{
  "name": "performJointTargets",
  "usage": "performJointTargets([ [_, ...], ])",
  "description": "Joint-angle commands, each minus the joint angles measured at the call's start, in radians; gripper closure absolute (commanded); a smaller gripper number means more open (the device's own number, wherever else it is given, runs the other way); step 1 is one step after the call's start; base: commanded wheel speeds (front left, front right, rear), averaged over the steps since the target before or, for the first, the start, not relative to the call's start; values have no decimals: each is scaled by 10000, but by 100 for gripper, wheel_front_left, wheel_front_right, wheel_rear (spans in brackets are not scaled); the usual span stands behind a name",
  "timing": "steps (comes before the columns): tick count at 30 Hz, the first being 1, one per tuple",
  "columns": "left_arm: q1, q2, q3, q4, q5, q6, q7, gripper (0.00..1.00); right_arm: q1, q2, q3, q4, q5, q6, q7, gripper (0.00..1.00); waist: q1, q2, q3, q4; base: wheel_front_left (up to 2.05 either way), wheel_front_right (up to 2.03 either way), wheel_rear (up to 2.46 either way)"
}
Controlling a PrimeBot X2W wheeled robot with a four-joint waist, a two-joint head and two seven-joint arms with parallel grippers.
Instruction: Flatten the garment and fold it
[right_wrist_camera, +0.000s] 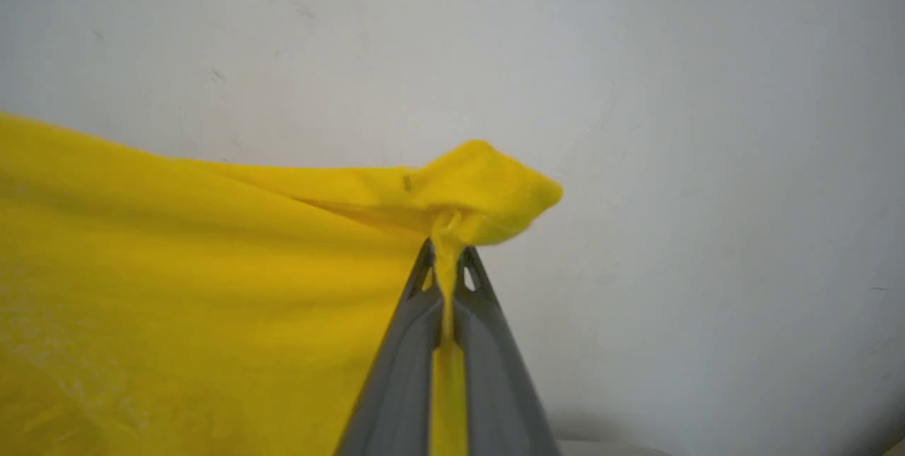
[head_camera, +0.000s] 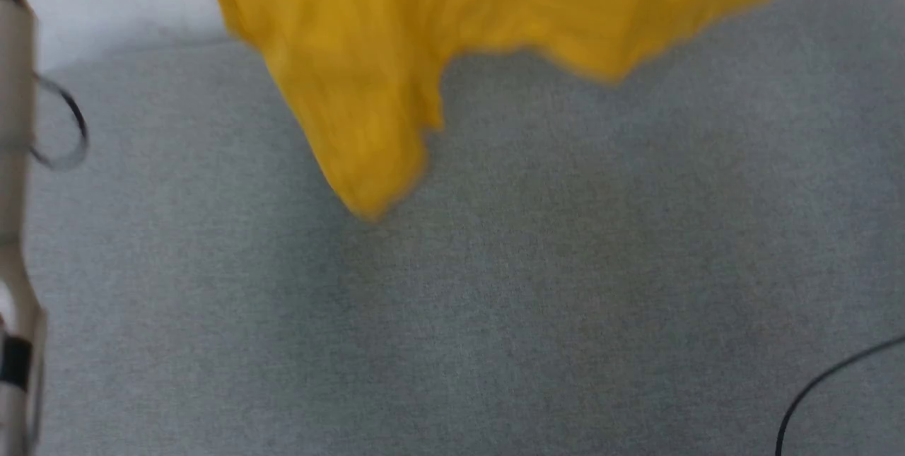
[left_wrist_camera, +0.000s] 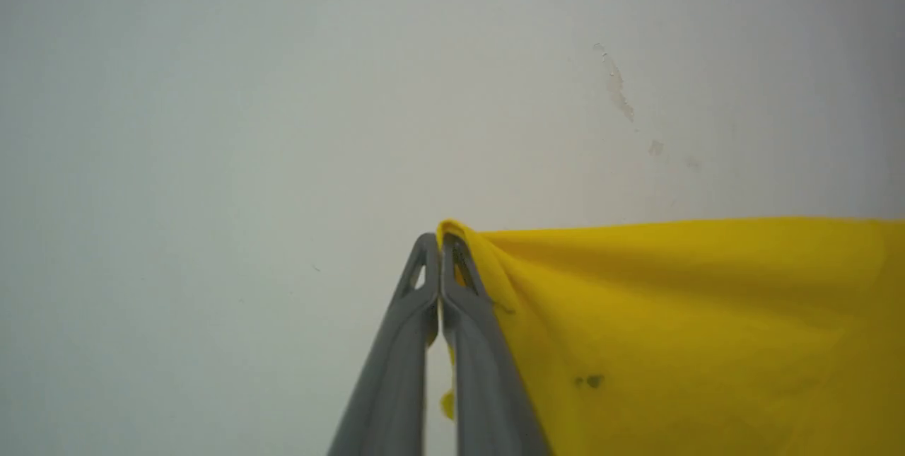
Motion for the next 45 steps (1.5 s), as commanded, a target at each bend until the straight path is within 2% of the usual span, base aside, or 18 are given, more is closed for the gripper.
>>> performJointTargets([
  [1, -1091, 85, -47, 398, 261, -80, -167, 100, -788, -99, -244, 123, -275, -25, -497, 100, -1, 0, 1484, -119, 0, 0, 0],
  [6, -3091, -20, -150, 1215, 521, -156, -448, 100, -2341, -63, -375, 378, -546, -25, -1479, 100, -1, 0, 2764, -84, 0, 0, 0],
  [10, -3824, -167, -139, 1874, 517, -103, -672, 100, -3057, 80, -191, 796, -658, -25, -2281, 100, -1, 0, 3557, -37, 0, 0, 0],
  [18, -3841, -411, 15, 3128, 185, -71, -1113, 100, -3449, 601, 629, 1953, -536, -25, -3292, 100, -1, 0, 4324, -71, 0, 0, 0],
  [25, -3303, -710, 221, 4287, -302, -213, -1442, 100, -3202, 926, 1684, 3026, -43, -25, -3869, 100, -1, 0, 4223, -32, 0, 0, 0],
  [30, -2054, -1066, 504, 4992, -872, -476, -1675, 100, -2059, 1063, 2554, 3492, 486, -25, -4389, 100, -1, 0, 3308, 67, 0, 0, 0],
  [36, 569, -1375, 967, 5085, -1511, -736, -1881, 100, 452, 889, 3613, 3307, 1369, -25, -4784, 100, -1, 0, 1644, 247, 0, 0, 0],
  [40, 2629, -1350, 1250, 4329, -1743, -746, -1909, 100, 2272, 498, 4168, 2636, 1865, -25, -4981, 100, -1, 0, 727, 258, 0, 0, 0],
  [45, 5774, -1236, 1525, 2607, -1898, -341, -1903, 100, 4521, -95, 4349, 1442, 2204, -25, -5088, 100, -1, 0, -320, 202, 0, 0, 0],
])
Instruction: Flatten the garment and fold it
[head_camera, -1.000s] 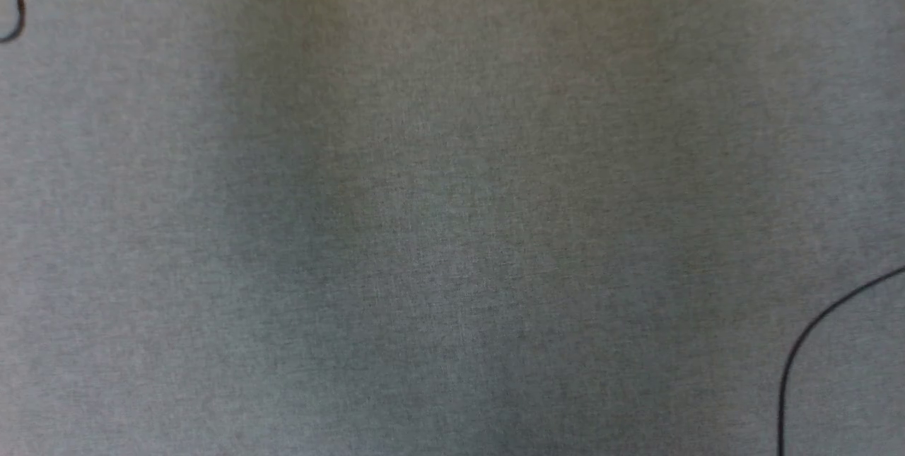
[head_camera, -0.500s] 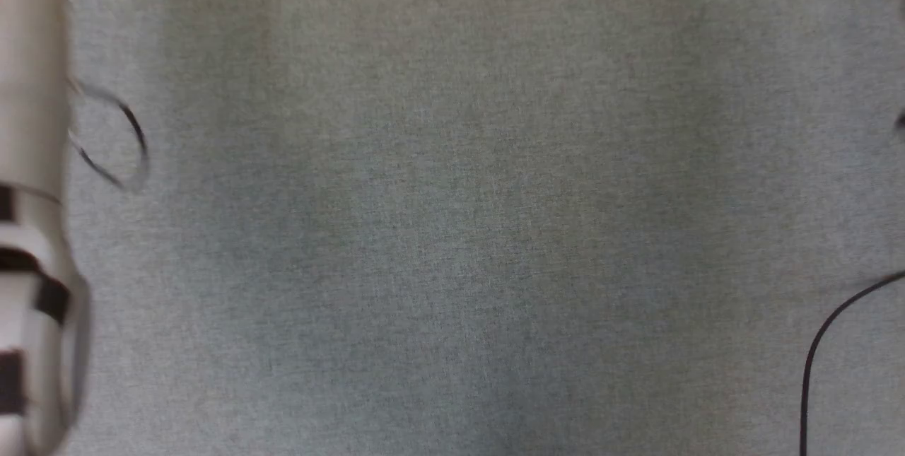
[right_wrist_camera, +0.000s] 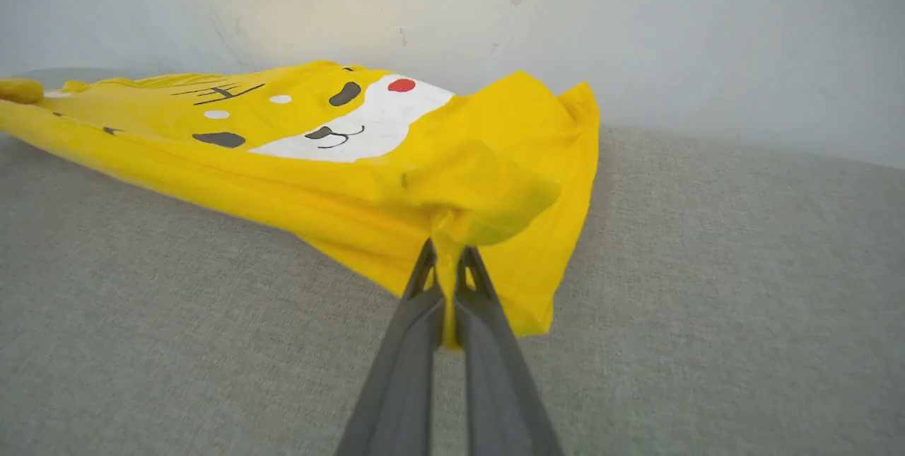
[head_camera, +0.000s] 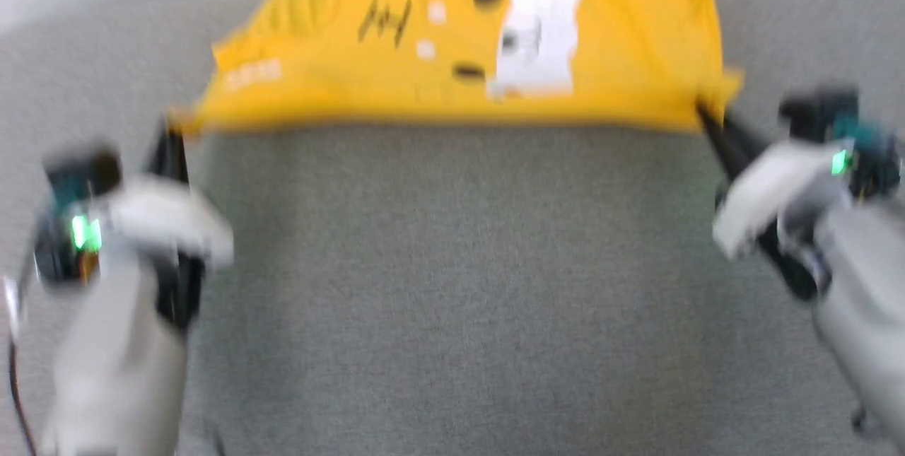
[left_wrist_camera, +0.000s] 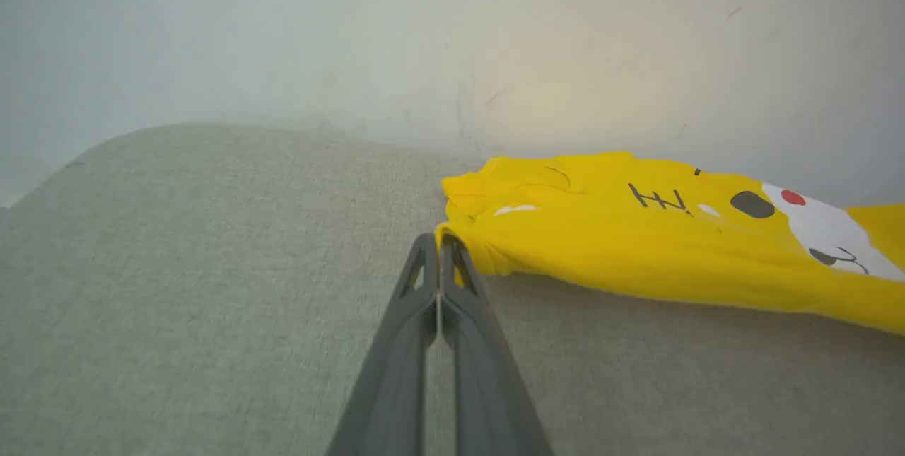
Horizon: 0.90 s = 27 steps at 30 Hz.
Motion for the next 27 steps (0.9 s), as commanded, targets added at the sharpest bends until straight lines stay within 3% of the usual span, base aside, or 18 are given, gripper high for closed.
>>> performJointTargets([
  [1, 1125, 130, 145, -575, -165, 214, 11, 100, 710, -253, -61, -392, 30, -25, -2, 100, 4, 0, -1646, 71, 0, 0, 0],
  [5, 3979, 284, 363, -2866, -336, 1009, 596, 100, 2600, -698, -646, -1619, -47, -25, 130, 100, 4, 0, -2276, 49, 0, 0, 0],
  [10, 7416, 397, 527, -6518, -431, 2341, 1993, 100, 5196, -830, -2340, -3359, -507, -25, 567, 100, 4, 0, -2770, 142, 0, 0, 0],
  [13, 9021, 495, 596, -8460, -389, 3115, 2841, 100, 6721, -585, -3532, -4460, -1078, -25, 1092, 100, 4, 0, -2907, 245, 0, 0, 0],
  [17, 10536, 581, 633, -10206, -337, 3887, 3753, 100, 8425, 226, -4992, -5919, -1878, -25, 1897, 100, 4, 0, -2965, 357, 0, 0, 0],
  [22, 11033, 724, 650, -11287, -281, 4241, 4285, 100, 9516, 1079, -5970, -7111, -2488, -25, 2722, 100, 4, 0, -2807, 456, 0, 0, 0],
  [27, 9903, 890, 379, -11084, -171, 3881, 4309, 100, 9221, 1420, -6190, -7169, -2803, -25, 3401, 100, 4, 0, -2533, 454, 0, 0, 0],
])
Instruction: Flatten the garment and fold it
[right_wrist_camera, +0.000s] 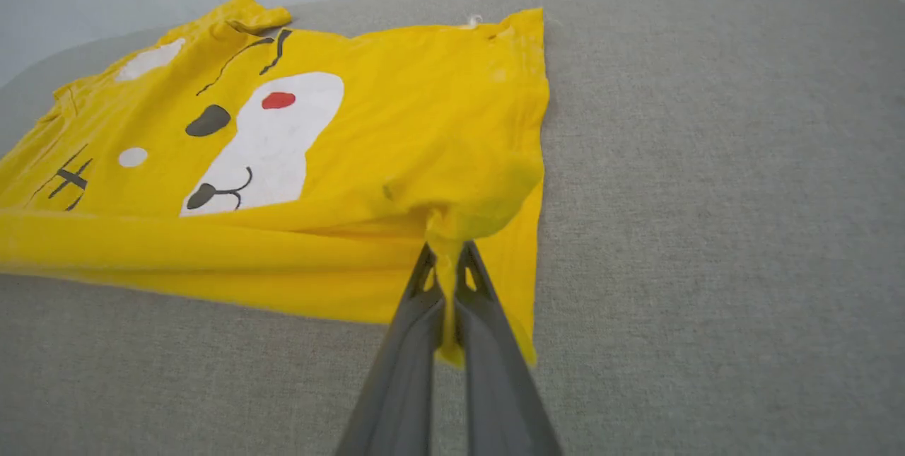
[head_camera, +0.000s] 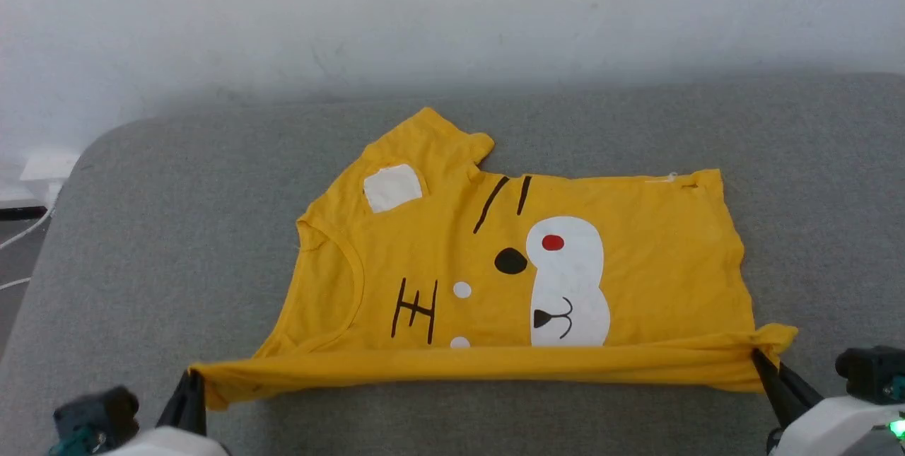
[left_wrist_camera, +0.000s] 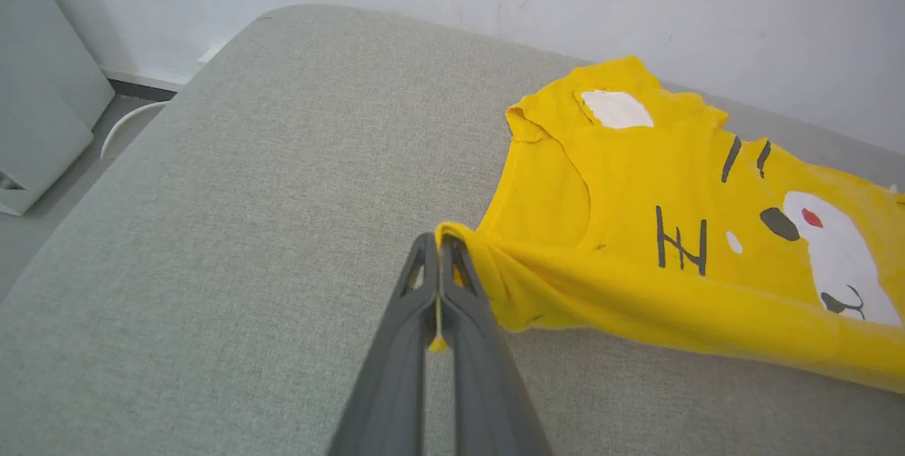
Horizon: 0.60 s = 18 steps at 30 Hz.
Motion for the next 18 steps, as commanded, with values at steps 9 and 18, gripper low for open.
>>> performJointTargets([
  [9, -3790, 78, -1036, 2710, 162, -1568, -114, 100, -2159, 18, 492, 1269, -531, -32, 784, 100, 0, 0, 894, -211, 0, 0, 0],
  [18, -5846, -471, -1784, 5844, 58, -2565, -178, 100, -3594, -10, 1197, 2989, -770, -32, 609, 100, 0, 0, 1483, -321, 0, 0, 0],
])
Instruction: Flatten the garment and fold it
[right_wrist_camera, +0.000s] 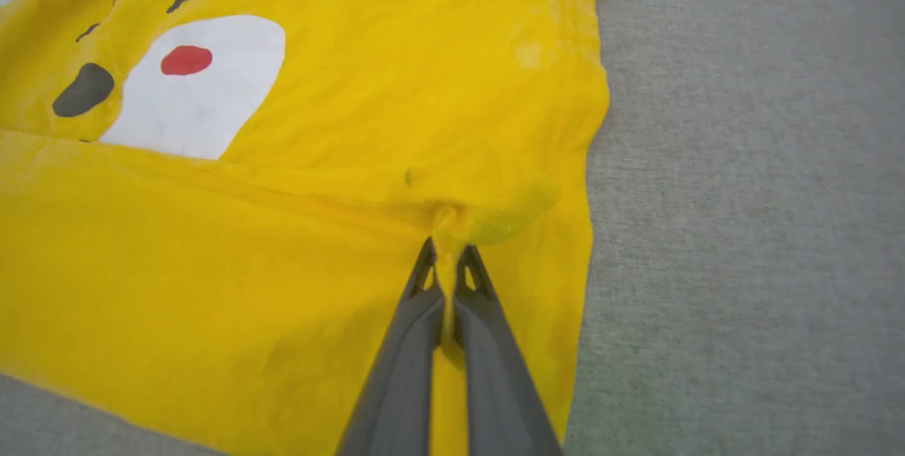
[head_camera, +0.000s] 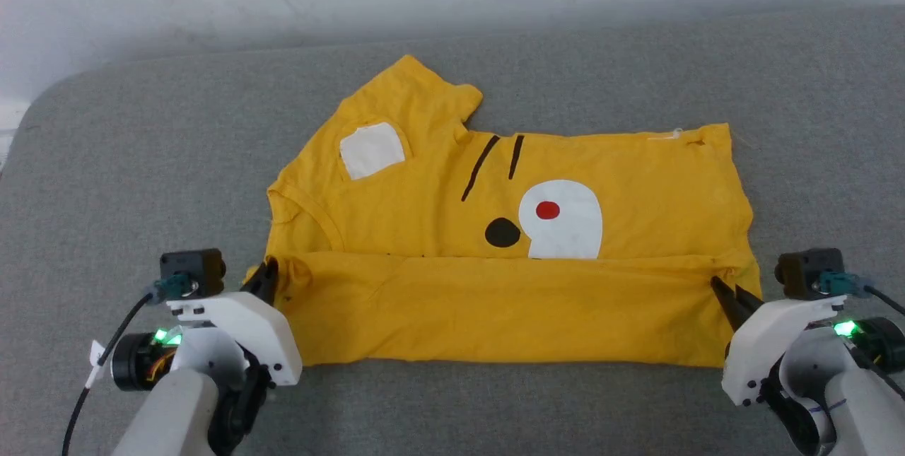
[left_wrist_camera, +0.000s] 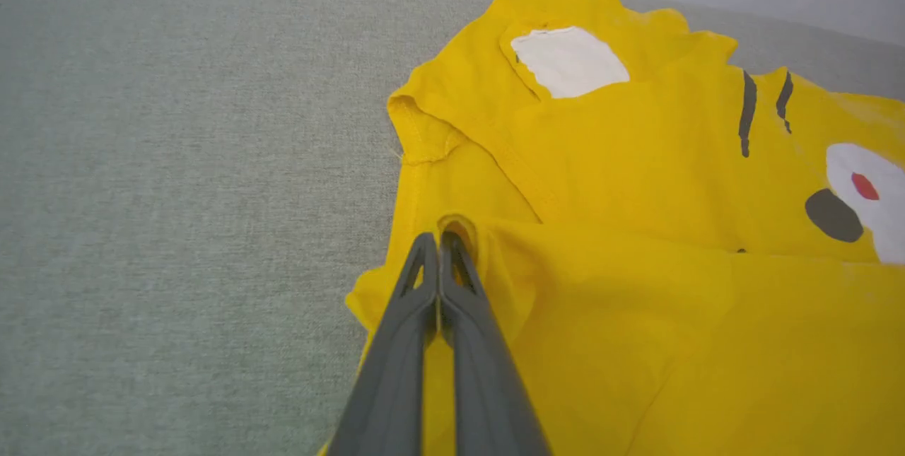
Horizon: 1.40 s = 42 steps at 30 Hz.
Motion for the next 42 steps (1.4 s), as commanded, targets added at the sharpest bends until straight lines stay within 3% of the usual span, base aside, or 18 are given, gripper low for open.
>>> performJointTargets([
  [1, -322, -141, -129, 583, -106, -230, 42, 100, -314, -7, 193, 392, -107, -21, -175, 95, -3, 0, 198, -84, 0, 0, 0],
  [2, -322, -141, -129, 583, -106, -230, 42, 100, -314, -7, 193, 392, -107, -21, -175, 95, -3, 0, 198, -84, 0, 0, 0],
  [3, -425, -205, -158, 811, -142, -309, -13, 63, -413, 3, 278, 584, -117, -21, -289, 74, -3, 0, 222, -95, 0, 0, 0],
  [4, -498, -264, -168, 1018, -169, -358, -97, 22, -493, 25, 349, 771, -98, -21, -399, 61, -3, 0, 232, -105, 0, 0, 0],
  [5, -545, -338, -163, 1196, -233, -401, -150, 0, -566, 34, 407, 948, -74, -21, -498, 0, -3, 0, 240, -107, 0, 0, 0],
  [14, -226, -374, 167, 1490, -625, -533, -789, 0, -181, 25, 421, 789, -82, -21, -2941, 0, -3, 0, -476, 55, 0, 0, 0],
  [20, 234, 343, 220, 523, -967, -675, 442, 0, 871, 422, -218, -729, -536, -21, -3829, 0, -3, 0, -1175, 43, 0, 0, 0],
  [27, 640, 1438, 57, -503, -1410, -748, 2900, 0, 2107, 1166, -369, -3266, -1228, -21, -3415, 0, -3, 0, -1397, -315, 0, 0, 0],
  [31, 837, 1766, -124, -638, -1568, -605, 4038, 0, 2534, 1387, -261, -4327, -1529, -21, -3111, 0, -3, 0, -1258, -650, 0, 0, 0],
  [41, 628, 1687, -823, 315, -1625, -540, 5492, 0, 2721, 1635, -70, -5081, -1675, -21, -2816, 0, -3, 0, -754, -1179, 0, 0, 0],
  [42, 608, 1629, -957, 456, -1655, -584, 5715, 4, 2717, 1641, -67, -5055, -1656, -21, -2775, 0, -3, 0, -734, -1201, 0, 0, 0],
])
